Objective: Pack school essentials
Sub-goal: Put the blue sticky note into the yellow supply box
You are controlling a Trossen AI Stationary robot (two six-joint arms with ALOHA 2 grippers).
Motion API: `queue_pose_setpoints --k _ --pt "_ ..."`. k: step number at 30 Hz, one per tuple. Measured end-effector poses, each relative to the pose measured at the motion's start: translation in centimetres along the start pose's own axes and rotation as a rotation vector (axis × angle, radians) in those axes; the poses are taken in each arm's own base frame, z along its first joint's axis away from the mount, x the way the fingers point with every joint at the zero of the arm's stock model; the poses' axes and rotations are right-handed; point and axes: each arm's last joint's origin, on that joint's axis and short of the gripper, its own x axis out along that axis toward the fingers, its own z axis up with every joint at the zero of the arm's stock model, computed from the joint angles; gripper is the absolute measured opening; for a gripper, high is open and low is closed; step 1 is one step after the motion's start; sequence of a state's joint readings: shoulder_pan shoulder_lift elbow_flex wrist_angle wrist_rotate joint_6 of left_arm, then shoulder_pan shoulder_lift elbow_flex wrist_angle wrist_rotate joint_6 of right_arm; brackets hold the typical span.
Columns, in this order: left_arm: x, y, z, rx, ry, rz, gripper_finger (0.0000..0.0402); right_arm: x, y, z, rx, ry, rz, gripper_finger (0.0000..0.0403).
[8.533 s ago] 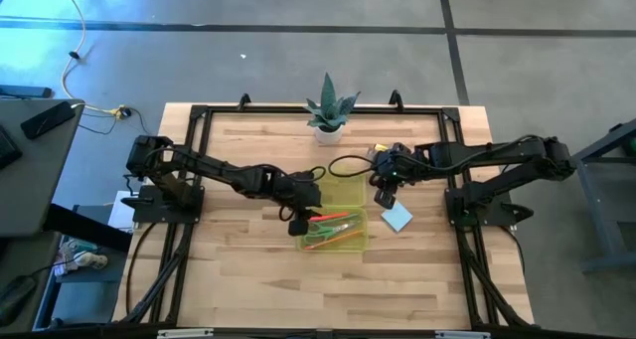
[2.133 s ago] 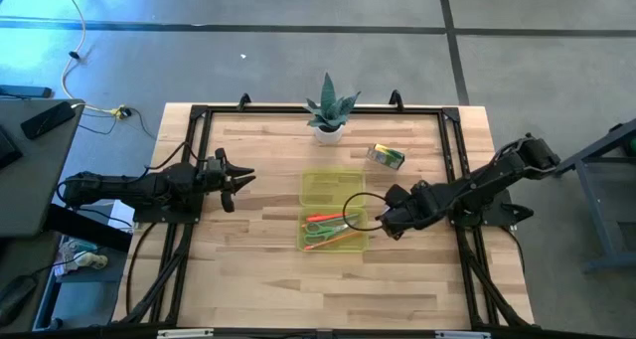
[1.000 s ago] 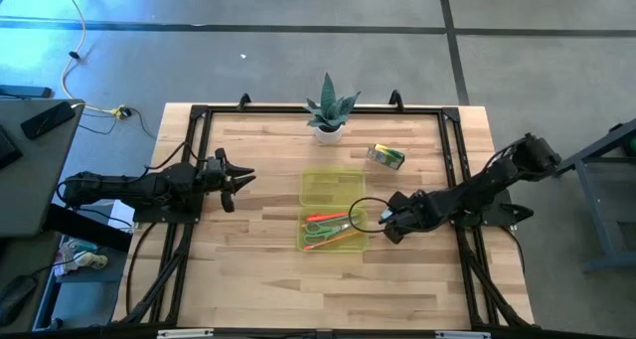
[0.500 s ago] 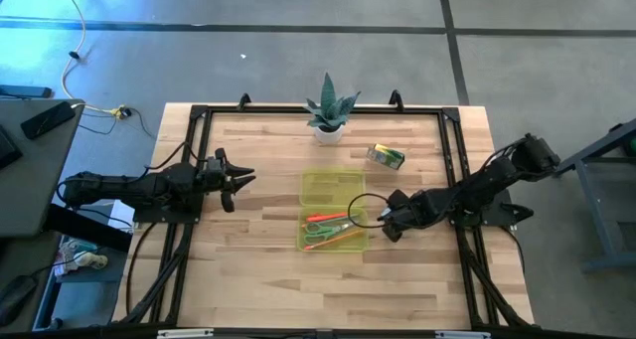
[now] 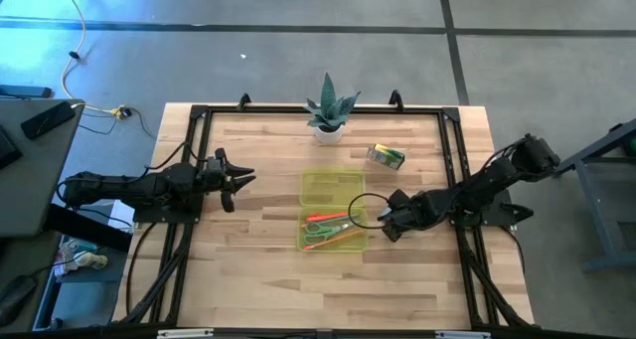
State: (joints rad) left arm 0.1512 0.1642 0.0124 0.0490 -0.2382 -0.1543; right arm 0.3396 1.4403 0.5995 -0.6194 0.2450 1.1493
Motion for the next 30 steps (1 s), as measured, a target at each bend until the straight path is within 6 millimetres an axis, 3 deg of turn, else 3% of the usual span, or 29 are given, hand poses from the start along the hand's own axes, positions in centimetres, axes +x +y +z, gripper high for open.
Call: queue_pose_setpoints --k 11,19,24,30 --pt "0.0 0.0 0.0 0.0 0.0 0.0 0.0086 -2.1 2.2 0.5 -0.039 -0.094 0.044 0.0321" --pt "0.0 0.0 0.0 0.0 0.0 0.0 0.0085 -6.1 5.1 2.0 -0.136 -0.266 0.101 0.0321" --pt "0.0 0.0 0.0 0.0 0.0 0.0 0.0085 -8.3 7.8 3.6 -0.295 -0.412 0.216 0.0321" --pt "0.0 0.0 0.0 0.001 0.001 0.0 0.0086 -7.6 10.8 4.9 -0.56 -0.411 0.202 0.0321"
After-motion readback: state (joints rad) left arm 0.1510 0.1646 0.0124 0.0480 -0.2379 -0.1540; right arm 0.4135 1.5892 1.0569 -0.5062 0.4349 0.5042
